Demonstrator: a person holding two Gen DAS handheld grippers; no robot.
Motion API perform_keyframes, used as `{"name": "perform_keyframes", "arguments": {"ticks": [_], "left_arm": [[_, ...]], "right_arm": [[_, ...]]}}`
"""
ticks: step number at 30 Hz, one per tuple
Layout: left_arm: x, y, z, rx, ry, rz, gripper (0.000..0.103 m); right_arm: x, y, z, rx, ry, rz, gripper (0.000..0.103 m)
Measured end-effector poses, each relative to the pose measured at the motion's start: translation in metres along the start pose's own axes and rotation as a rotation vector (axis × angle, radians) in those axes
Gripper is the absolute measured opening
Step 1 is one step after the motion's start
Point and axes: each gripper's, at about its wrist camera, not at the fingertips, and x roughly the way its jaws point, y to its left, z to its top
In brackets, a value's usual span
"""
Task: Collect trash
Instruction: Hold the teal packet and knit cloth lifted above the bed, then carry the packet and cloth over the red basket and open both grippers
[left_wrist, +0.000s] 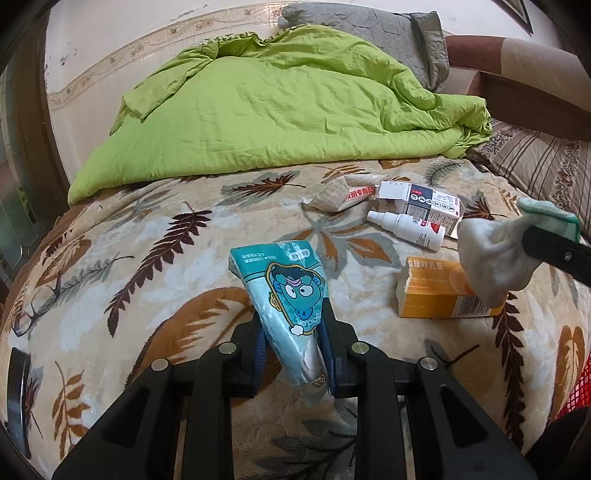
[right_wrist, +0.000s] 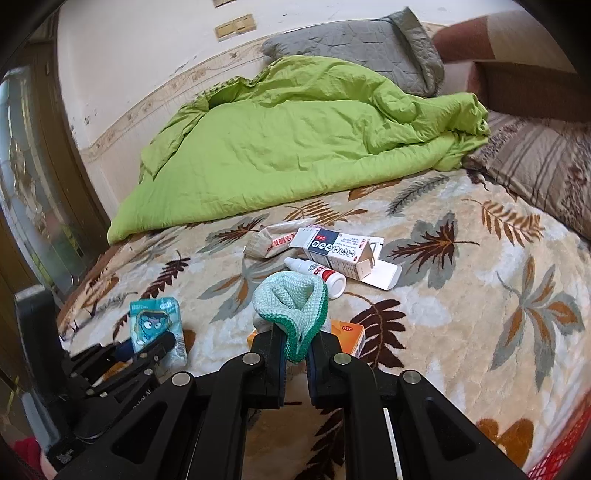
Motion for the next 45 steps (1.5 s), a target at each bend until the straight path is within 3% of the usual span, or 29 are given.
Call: {"name": "perform_keyframes", "arguments": {"ticks": [24, 45], "left_arm": [[-0.041, -0.028, 0.004, 0.061, -0.029, -0.069, 0.024], [-0.079, -0.067, 0.015, 0.114, -0.079, -0.158, 0.024]], "right_arm": [[-0.072, -0.018, -0.001, 0.093, -0.052, 0.055, 0.010], [-0.135, -0.060, -0.005, 0.160, -0.129, 0.010, 0.010]]}}
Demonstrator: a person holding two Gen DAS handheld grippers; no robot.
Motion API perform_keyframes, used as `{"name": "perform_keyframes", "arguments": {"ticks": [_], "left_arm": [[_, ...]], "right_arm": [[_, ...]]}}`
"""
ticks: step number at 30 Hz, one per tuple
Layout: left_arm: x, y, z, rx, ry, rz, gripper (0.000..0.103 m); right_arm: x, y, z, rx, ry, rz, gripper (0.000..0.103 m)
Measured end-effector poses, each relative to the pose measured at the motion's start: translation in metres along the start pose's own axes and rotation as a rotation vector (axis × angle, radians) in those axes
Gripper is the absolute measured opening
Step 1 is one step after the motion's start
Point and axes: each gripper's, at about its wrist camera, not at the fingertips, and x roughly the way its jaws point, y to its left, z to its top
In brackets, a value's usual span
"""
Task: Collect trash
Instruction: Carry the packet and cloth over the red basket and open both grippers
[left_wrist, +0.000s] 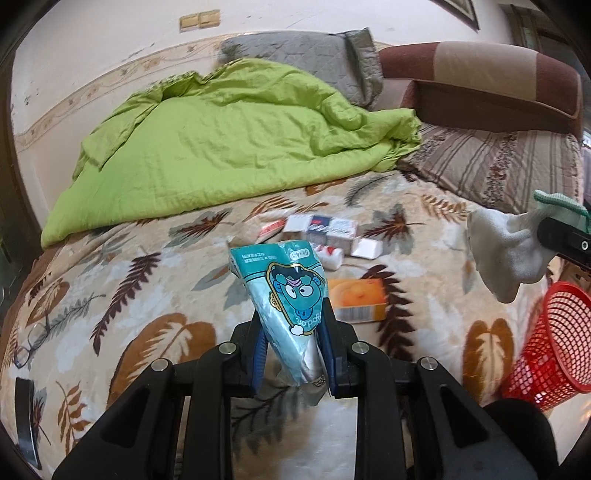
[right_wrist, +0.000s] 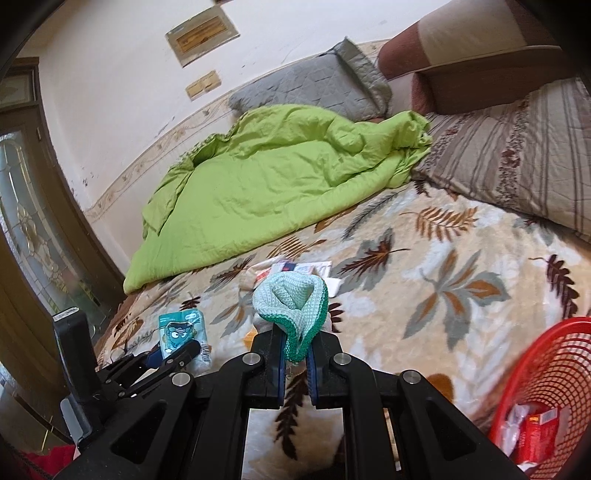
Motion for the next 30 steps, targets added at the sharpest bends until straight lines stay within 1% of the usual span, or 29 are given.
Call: {"name": "perform_keyframes", "arguments": {"ticks": [6, 11, 18, 22, 24, 26, 28, 29, 30], "left_arm": [[-0.014, -0.024, 0.006, 0.027, -0.014, -0.076, 0.024], [-0.019, -0.053, 0.012, 0.073, -0.002, -0.159, 0.024], [-0.035, -0.116, 0.026, 0.176, -0.006, -0.326, 0.024], [-0.044, -0.163, 0.036, 0.239, 0.009, -0.459, 0.024], [-0.045, -0.184, 0.040, 0.252, 0.040, -0.537, 0.025], [-0.042, -0.210, 0.043, 0.255, 0.095, -0.627, 0.025], [-0.038, -0.232, 0.041, 0.255, 0.153, -0.696, 0.026], [-0.033, -0.245, 0.039, 0.263, 0.192, -0.731, 0.028], [-0.031, -0.252, 0.038, 0.270, 0.214, -0.748, 0.037]], "right_arm": [[-0.030, -0.026, 0.000, 0.042, -0.035, -0.046, 0.009], [-0.061, -0.060, 0.001, 0.098, -0.067, -0.116, 0.009], [-0.117, -0.120, -0.005, 0.208, -0.125, -0.256, 0.010], [-0.145, -0.149, -0.011, 0.258, -0.151, -0.326, 0.010], [-0.157, -0.164, -0.014, 0.287, -0.159, -0.359, 0.010], [-0.162, -0.173, -0.017, 0.307, -0.157, -0.382, 0.011], [-0.166, -0.183, -0.020, 0.334, -0.150, -0.396, 0.012], [-0.166, -0.187, -0.022, 0.343, -0.142, -0.406, 0.012], [-0.166, -0.190, -0.024, 0.350, -0.130, -0.423, 0.014]]}}
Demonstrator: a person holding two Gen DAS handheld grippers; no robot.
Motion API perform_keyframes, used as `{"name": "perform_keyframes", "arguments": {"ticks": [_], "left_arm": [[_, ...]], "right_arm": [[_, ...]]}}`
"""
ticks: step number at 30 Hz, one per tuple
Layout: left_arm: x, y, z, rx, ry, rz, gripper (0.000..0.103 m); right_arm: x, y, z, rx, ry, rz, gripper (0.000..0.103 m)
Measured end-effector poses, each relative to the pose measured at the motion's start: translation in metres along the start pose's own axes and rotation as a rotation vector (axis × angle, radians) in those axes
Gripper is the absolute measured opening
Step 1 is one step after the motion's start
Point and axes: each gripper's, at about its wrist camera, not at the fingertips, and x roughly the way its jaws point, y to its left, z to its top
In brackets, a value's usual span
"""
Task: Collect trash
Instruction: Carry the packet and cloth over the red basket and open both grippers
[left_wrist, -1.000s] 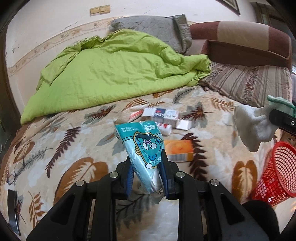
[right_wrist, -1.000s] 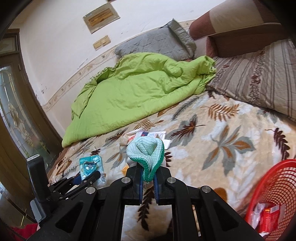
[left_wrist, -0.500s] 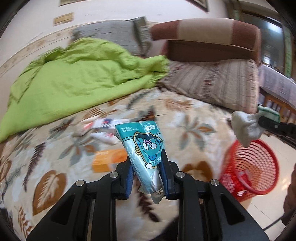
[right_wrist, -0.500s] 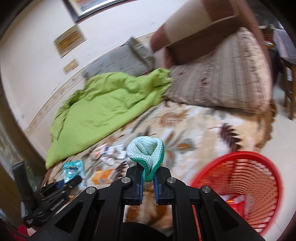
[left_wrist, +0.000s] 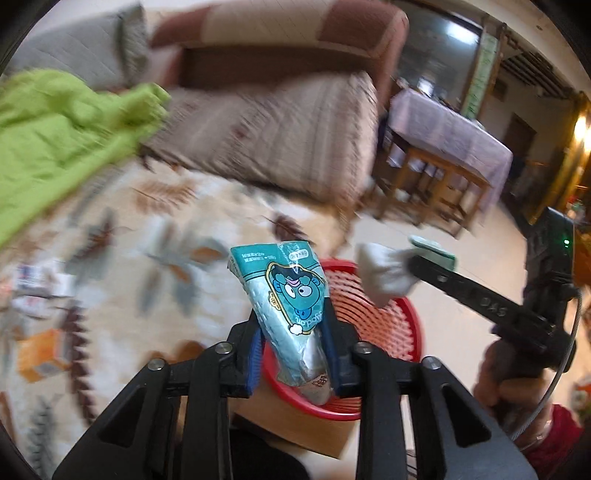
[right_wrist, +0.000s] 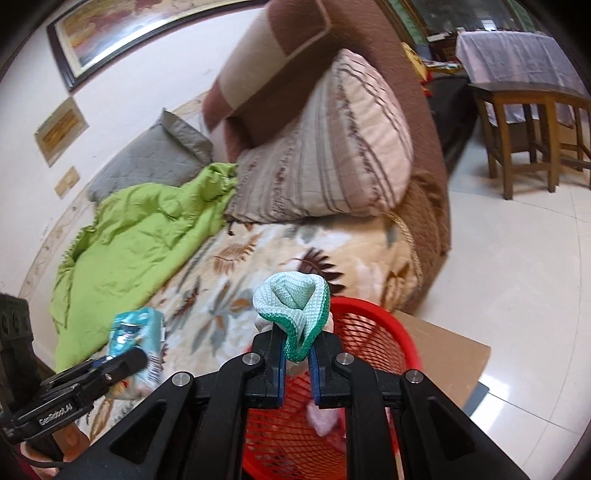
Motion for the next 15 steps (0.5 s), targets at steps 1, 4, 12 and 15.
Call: {"name": "perform_keyframes", "arguments": {"ticks": [1, 4, 12, 15], "left_arm": [[0.010, -0.004, 0.000, 0.001, 0.024, -0.016, 0.052], [0.013, -0.004, -0.003, 0.002, 0.023, -0.002, 0.059], [-0.023, 0.059, -0.017, -0.097, -0.023, 0.101, 0.059], [-0.044, 0.098, -0.033, -0.161, -0.038, 0.161, 0.061]], "right_arm": [[0.002, -0.003, 0.000, 0.004, 0.009, -0.014, 0.025], [0.001, -0.012, -0.002, 0.019, 0.002, -0.074, 0.062], [0.013, 0.029, -0.002, -0.066, 0.000, 0.021, 0.062], [0.032, 0.070, -0.012, -0.128, 0.053, 0.113, 0.062]]}}
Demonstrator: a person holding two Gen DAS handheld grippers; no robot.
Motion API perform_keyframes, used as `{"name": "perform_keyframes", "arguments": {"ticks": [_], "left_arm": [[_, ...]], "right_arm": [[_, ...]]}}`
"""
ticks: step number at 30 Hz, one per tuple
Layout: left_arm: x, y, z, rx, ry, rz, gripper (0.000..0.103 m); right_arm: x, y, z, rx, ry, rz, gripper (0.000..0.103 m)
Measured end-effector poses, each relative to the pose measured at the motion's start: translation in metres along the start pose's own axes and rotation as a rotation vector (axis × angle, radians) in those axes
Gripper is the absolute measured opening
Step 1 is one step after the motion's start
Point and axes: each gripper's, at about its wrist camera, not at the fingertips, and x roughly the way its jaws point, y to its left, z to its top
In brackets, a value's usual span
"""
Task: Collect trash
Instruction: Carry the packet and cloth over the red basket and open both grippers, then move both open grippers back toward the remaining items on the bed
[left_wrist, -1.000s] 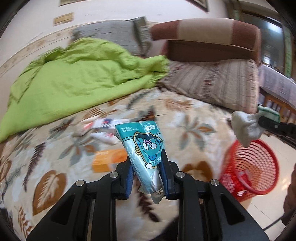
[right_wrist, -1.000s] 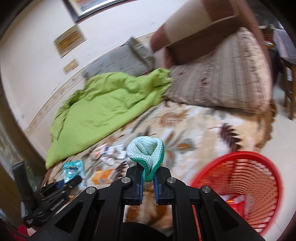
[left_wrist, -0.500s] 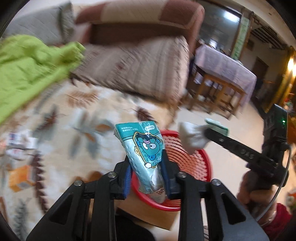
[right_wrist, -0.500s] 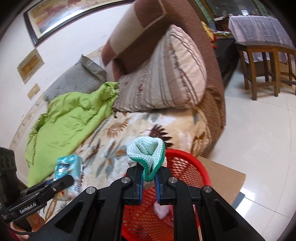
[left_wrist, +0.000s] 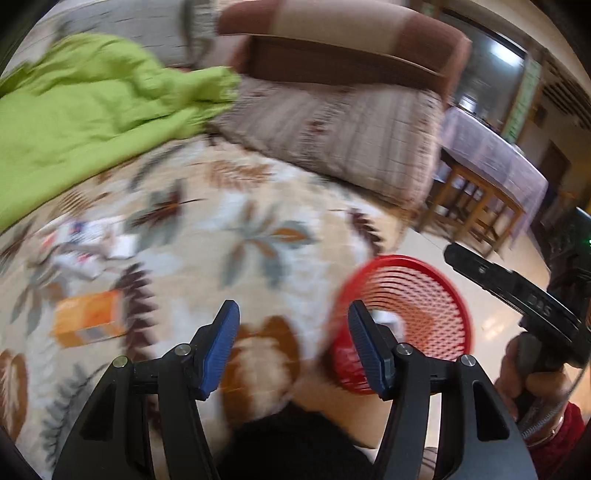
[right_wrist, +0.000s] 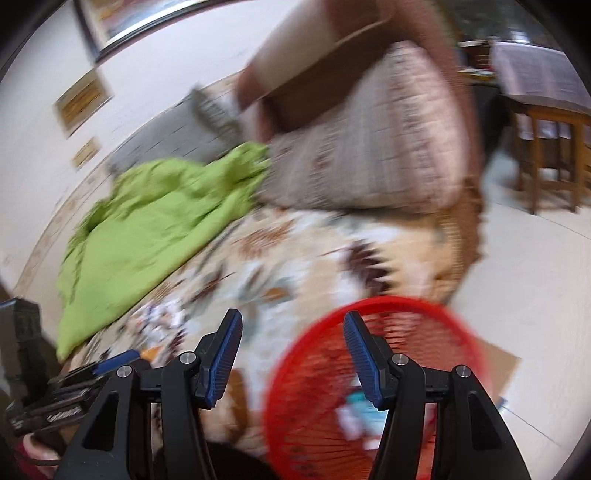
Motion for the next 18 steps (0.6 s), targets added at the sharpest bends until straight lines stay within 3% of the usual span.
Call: {"name": "perform_keyframes", "arguments": {"ticks": [6, 10, 18], "left_arm": [[-0.026, 0.096, -0.024, -0.136, -0.015, 0.158, 0.061], [-0.045, 0.161, -0.049, -0.275, -0.015, 0.221, 0.062], [-0.052, 0.229, -0.104, -0.430, -0.022, 0.375, 0.063]], "right_arm": [[0.048, 0.084, -0.022, -0.131, 0.123, 0.163, 0.062], [0.084, 0.137, -0.041, -0.225, 0.213, 0.246, 0.062], [0.161, 0.215, -0.053, -0.427, 0.418, 0.403, 0.065]]}}
